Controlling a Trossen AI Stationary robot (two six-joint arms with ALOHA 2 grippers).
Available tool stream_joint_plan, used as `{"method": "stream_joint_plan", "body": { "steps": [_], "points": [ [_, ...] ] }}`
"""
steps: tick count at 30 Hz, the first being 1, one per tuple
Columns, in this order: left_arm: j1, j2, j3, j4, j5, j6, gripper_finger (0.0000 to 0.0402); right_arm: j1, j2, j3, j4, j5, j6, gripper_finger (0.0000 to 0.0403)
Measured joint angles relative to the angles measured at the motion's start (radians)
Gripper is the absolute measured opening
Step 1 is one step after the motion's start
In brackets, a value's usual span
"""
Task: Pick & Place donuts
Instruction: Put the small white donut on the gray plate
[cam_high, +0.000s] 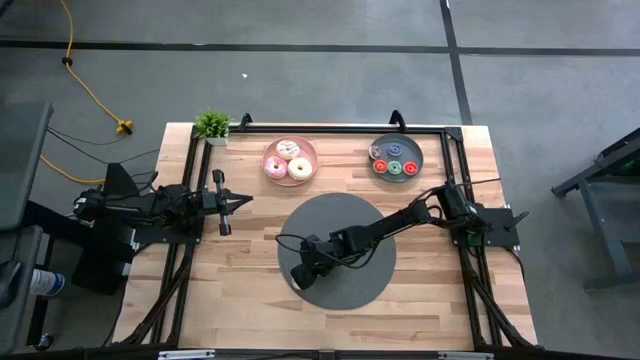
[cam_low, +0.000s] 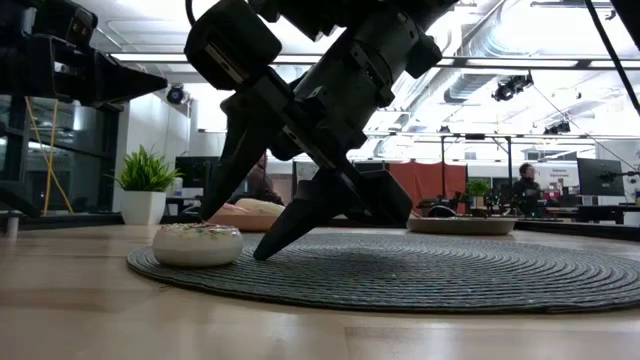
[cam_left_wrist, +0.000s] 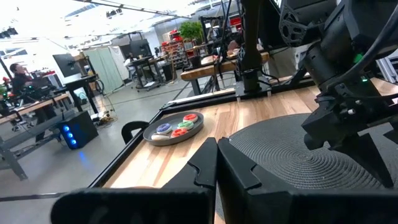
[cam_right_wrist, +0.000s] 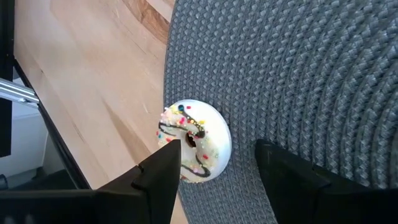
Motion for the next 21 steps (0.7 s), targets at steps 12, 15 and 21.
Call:
{"method": "stream_joint_plan", "body": {
  "steps": [12, 15, 21],
  "points": [
    [0.0, 0.0, 0.0, 0.0, 0.0, 0.0, 0.0, 0.0, 0.001, -0.002, -0.008, -0.011, 0.0, 0.0136],
    [0.0, 0.0, 0.0, 0.0, -0.001, 0.0, 0.0, 0.0, 0.002, -0.002, -0.008, -0.015, 0.0, 0.0122],
    [0.0, 0.0, 0.0, 0.0, -0.001, 0.0, 0.0, 0.0, -0.008, -0.002, 0.007, -0.01, -0.001, 0.0114]
  ]
}}
